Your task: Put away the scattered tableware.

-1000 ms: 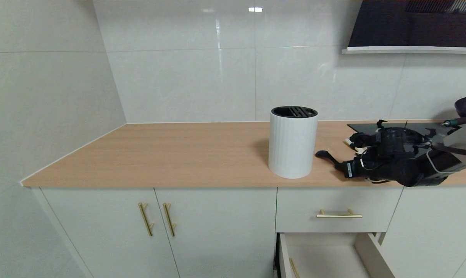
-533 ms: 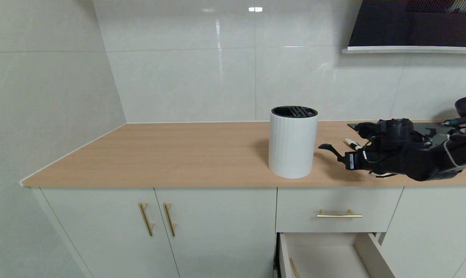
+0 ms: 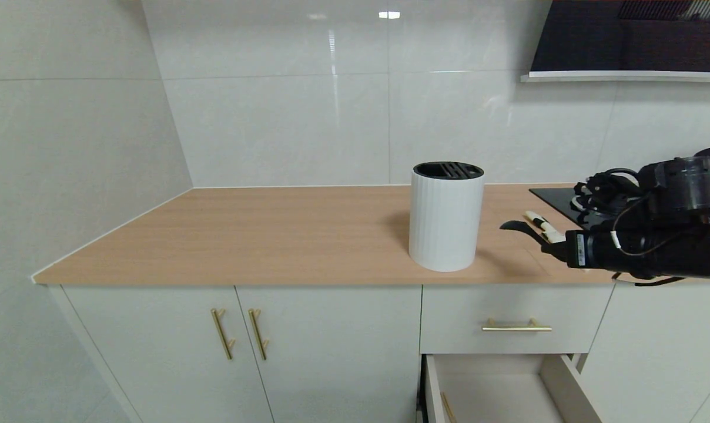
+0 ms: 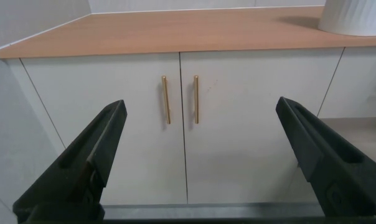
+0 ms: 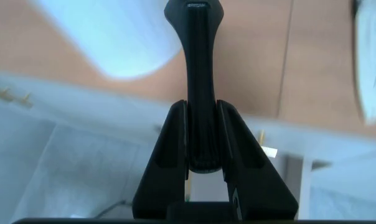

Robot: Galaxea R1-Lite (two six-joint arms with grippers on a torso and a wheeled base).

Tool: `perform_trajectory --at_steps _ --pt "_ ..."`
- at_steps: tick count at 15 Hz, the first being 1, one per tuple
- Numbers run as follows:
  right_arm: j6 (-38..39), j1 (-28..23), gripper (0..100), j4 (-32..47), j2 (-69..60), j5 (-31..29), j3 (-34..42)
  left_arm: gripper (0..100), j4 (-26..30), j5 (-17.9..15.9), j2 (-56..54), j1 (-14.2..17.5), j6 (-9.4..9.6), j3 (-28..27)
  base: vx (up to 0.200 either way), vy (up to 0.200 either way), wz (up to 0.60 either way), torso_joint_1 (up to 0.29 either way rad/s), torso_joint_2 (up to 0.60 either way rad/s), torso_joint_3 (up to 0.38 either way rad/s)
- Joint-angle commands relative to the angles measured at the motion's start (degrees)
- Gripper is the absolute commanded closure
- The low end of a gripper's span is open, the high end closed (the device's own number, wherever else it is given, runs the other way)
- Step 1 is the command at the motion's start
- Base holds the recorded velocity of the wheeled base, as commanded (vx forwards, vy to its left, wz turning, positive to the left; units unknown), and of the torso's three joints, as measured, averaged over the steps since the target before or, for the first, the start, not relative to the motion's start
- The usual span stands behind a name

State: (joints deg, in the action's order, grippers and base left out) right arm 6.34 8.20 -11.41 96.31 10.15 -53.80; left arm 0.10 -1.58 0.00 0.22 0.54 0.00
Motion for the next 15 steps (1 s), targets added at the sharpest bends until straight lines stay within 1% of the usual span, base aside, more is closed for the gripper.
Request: perform_trajectory --at_steps 1,4,6,13,15 --pt "0.0 0.8 100 0.1 -7.5 0.1 5.9 0 0.0 0.0 0.0 0.0 -0.01 0.0 0.000 0.000 0.00 0.000 0.00 0.000" --pt "-0.1 5.4 100 0.0 -12.5 0.1 14.2 0 0.0 0.0 0.0 0.0 -0.01 0.0 0.000 0.000 0.00 0.000 0.00 0.000" --pt "-0.1 5.9 100 0.0 -12.5 0.0 17.1 0 0.0 0.0 0.0 0.0 -0.01 0.0 0.000 0.000 0.00 0.000 0.00 0.000" --pt "-0.5 5.4 100 -0.3 -8.6 -0.2 19.6 0 0.0 0.0 0.0 0.0 -0.01 0.0 0.000 0.000 0.00 0.000 0.00 0.000" --pt "-0.5 5.4 100 -0.9 -8.0 -0.3 19.7 0 0.0 0.0 0.0 0.0 -0.01 0.0 0.000 0.000 0.00 -0.088 0.21 0.127"
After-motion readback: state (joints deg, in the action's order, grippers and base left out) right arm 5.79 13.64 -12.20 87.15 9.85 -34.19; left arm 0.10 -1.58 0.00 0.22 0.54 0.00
